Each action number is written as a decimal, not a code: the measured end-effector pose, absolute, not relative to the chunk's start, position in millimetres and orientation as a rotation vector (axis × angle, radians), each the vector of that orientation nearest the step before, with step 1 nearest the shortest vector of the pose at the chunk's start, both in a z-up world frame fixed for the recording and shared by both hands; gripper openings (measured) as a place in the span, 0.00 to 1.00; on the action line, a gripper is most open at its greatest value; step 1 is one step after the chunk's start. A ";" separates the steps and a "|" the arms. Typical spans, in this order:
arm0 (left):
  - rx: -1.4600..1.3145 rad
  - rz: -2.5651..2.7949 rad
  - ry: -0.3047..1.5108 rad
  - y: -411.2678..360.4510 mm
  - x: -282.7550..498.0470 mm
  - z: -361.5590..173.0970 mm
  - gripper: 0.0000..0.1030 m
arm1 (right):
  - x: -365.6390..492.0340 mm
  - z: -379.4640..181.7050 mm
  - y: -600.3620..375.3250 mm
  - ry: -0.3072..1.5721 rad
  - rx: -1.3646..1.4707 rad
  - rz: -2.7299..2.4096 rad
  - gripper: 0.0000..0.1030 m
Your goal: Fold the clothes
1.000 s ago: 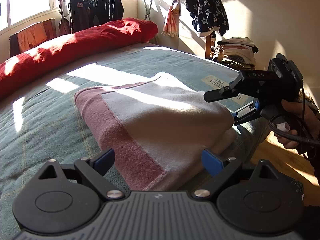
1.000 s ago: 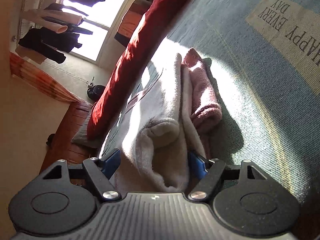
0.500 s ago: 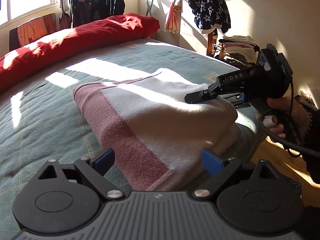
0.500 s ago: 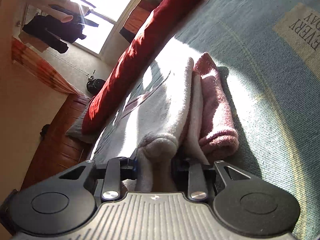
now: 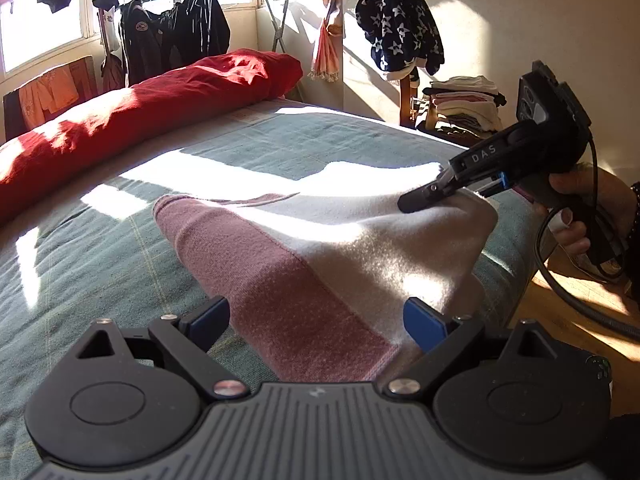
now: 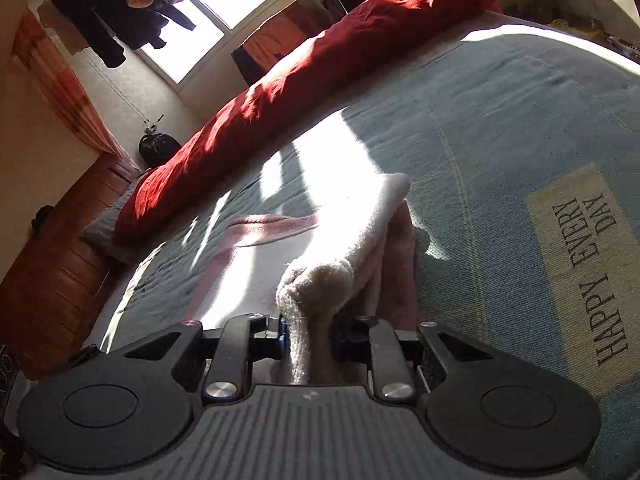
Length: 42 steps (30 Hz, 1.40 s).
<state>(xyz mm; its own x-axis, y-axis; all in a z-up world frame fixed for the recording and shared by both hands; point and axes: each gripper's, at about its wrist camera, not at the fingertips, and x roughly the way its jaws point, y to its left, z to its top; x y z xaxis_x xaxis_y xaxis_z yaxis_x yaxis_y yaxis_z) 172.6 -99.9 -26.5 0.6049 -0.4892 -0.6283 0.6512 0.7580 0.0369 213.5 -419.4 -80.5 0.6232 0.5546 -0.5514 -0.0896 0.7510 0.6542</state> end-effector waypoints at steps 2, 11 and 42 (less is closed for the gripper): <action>0.284 -0.679 0.625 -105.6 183.5 -24.7 0.91 | 209.9 -99.0 -421.2 0.851 0.685 0.401 0.26; 0.266 -0.648 0.698 -127.1 253.4 -50.5 0.91 | 196.6 -90.1 -414.7 0.815 0.834 0.476 0.37; 0.722 -0.856 0.621 -130.0 128.5 -84.8 0.74 | 116.3 -60.2 -402.6 0.621 0.577 0.274 0.65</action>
